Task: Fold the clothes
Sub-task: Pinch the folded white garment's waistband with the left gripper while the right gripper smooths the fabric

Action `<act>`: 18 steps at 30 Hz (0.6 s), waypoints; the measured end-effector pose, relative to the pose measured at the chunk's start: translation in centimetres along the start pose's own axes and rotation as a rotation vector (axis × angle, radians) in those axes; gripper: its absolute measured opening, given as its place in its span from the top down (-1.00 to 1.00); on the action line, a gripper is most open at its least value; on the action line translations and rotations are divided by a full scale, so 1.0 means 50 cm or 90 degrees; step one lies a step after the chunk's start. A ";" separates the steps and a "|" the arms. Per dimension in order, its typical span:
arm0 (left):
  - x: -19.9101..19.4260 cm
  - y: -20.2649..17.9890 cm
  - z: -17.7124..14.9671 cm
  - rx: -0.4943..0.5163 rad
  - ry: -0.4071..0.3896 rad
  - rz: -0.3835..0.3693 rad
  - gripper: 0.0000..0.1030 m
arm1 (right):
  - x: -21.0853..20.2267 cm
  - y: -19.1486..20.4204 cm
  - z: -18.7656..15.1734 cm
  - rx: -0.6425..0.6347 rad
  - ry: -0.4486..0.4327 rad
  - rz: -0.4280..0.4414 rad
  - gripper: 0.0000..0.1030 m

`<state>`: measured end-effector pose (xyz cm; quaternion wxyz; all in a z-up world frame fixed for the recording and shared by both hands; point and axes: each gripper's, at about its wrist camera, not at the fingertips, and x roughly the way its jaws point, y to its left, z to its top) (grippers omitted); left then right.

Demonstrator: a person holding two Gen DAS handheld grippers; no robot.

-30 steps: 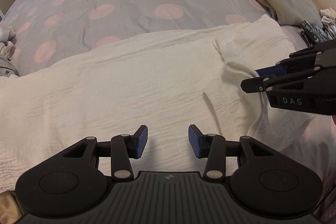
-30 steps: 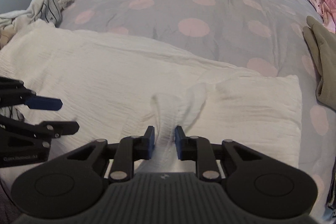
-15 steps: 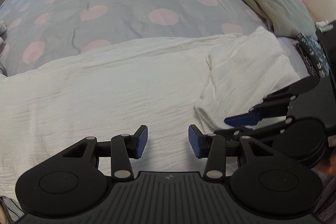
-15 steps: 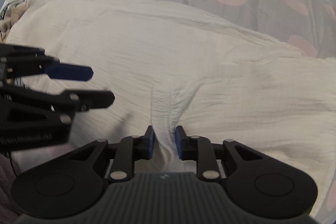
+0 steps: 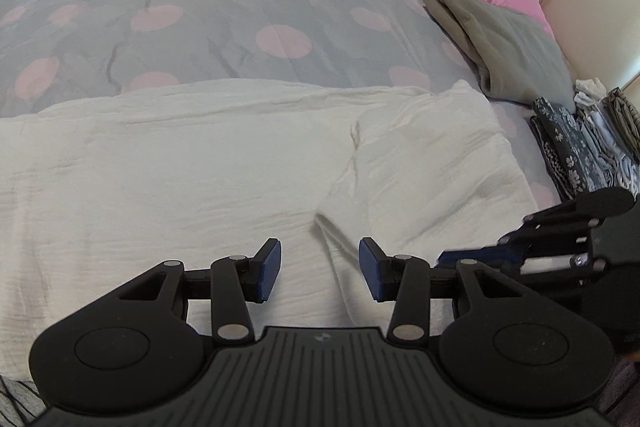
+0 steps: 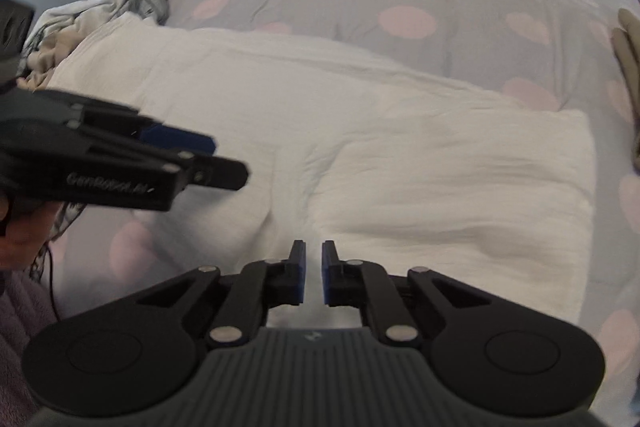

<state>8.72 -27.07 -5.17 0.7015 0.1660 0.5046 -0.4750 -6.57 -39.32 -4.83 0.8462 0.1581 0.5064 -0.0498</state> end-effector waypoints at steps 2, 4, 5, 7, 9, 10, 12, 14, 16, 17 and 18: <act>0.004 -0.005 -0.001 0.005 0.005 0.005 0.21 | 0.022 0.020 -0.018 -0.021 0.013 0.019 0.82; 0.007 -0.008 -0.002 0.007 0.013 0.006 0.21 | 0.046 0.031 -0.032 -0.035 0.027 0.023 0.82; 0.009 -0.009 -0.002 0.007 0.017 0.006 0.21 | 0.057 0.036 -0.039 -0.041 0.034 0.024 0.82; 0.016 -0.010 -0.006 0.010 0.026 0.001 0.21 | 0.076 0.042 -0.048 -0.047 0.041 0.025 0.82; 0.024 -0.013 -0.011 0.014 0.035 -0.006 0.18 | 0.078 0.037 -0.049 -0.040 0.039 0.027 0.82; 0.028 -0.015 -0.013 0.017 0.040 -0.007 0.14 | 0.073 0.034 -0.046 -0.033 0.039 0.030 0.81; 0.038 -0.023 -0.016 0.025 0.050 -0.005 -0.05 | 0.059 0.029 -0.039 -0.026 0.035 0.030 0.73; 0.049 -0.029 -0.020 0.029 0.062 -0.007 -0.05 | 0.034 0.030 -0.032 -0.042 0.026 0.015 0.72; 0.061 -0.031 -0.021 0.022 0.076 -0.017 -0.05 | 0.017 0.028 -0.028 -0.061 0.029 -0.024 0.54; 0.068 -0.031 -0.021 0.017 0.082 -0.023 -0.05 | 0.012 0.024 -0.027 -0.063 0.029 -0.039 0.52; 0.075 -0.031 -0.022 0.010 0.085 -0.028 -0.05 | 0.006 0.020 -0.027 -0.065 0.028 -0.054 0.52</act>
